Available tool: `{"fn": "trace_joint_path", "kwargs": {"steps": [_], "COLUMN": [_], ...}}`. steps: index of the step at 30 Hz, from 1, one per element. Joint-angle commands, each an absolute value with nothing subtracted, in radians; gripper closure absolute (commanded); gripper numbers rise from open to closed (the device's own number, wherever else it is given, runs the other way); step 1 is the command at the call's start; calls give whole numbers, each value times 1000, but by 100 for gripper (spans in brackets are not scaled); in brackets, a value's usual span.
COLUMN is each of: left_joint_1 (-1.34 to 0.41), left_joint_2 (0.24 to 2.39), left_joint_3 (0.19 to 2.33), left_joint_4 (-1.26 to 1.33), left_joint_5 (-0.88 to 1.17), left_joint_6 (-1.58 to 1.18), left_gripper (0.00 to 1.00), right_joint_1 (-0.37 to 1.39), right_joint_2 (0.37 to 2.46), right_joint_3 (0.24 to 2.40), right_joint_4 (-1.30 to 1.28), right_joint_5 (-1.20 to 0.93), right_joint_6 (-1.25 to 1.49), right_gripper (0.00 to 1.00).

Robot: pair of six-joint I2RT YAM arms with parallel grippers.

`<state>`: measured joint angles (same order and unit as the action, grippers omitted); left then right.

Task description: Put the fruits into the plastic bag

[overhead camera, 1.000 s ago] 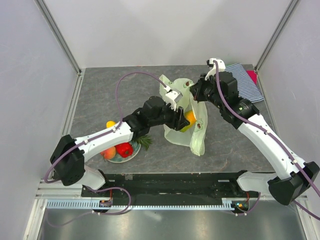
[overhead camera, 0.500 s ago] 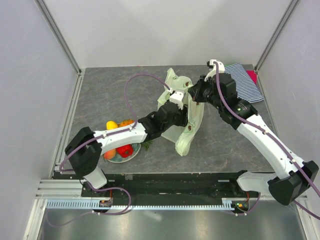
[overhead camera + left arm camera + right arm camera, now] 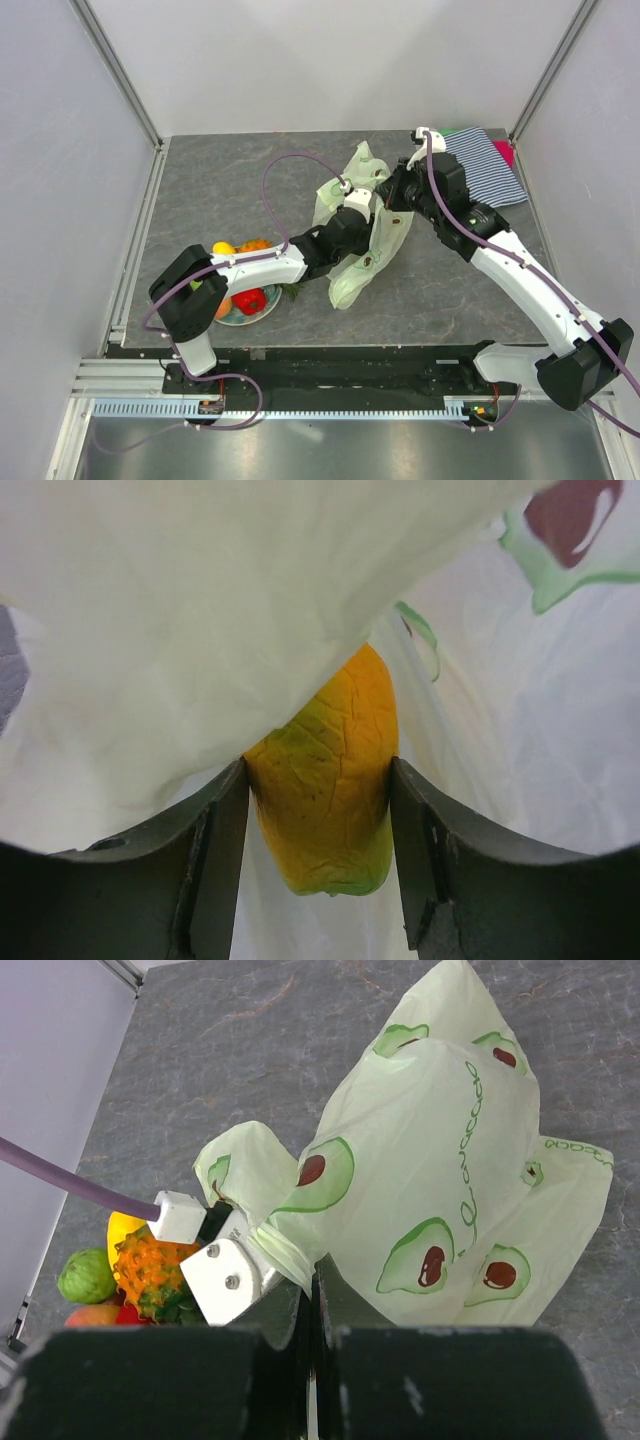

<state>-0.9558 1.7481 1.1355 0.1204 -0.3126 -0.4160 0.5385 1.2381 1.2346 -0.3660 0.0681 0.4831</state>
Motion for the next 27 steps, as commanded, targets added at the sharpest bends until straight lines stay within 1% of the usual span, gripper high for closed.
{"fn": "trace_joint_path", "kwargs": {"steps": [1,3,4,9,15,18,21,24,26,27], "left_joint_1": [-959,-960,-960,-960,-960,-960,-960,-960,-960,-960], "left_joint_2": [1740,1735,1736,1738,1714,1666,1615,1545,1478,1454], "left_joint_3": [1151,1141,1143,1137,1109,1065,1014,921,885,858], "left_joint_4": [193,199,199,199,224,279,308,368,400,402], "left_joint_5": [-313,-299,-296,-276,-255,-206,-199,-126,-39,45], "left_joint_6": [-448,-439,-433,-417,-396,-353,-308,-235,-192,-177], "left_gripper": [35,25,23,15,14,13,13,13,12,11], "right_joint_1": [535,537,537,537,535,537,535,537,537,537], "right_joint_2": [1227,1227,1229,1227,1226,1229,1232,1239,1249,1250], "right_joint_3": [1226,1223,1223,1220,1218,1216,1213,1209,1209,1210], "right_joint_4": [-333,-333,-334,-334,-337,-339,-341,-345,-347,-348], "right_joint_5": [94,100,103,107,117,127,144,172,187,190], "right_joint_6": [488,488,486,485,486,485,482,474,469,468], "right_gripper": [100,100,100,100,100,100,100,100,100,100]}}
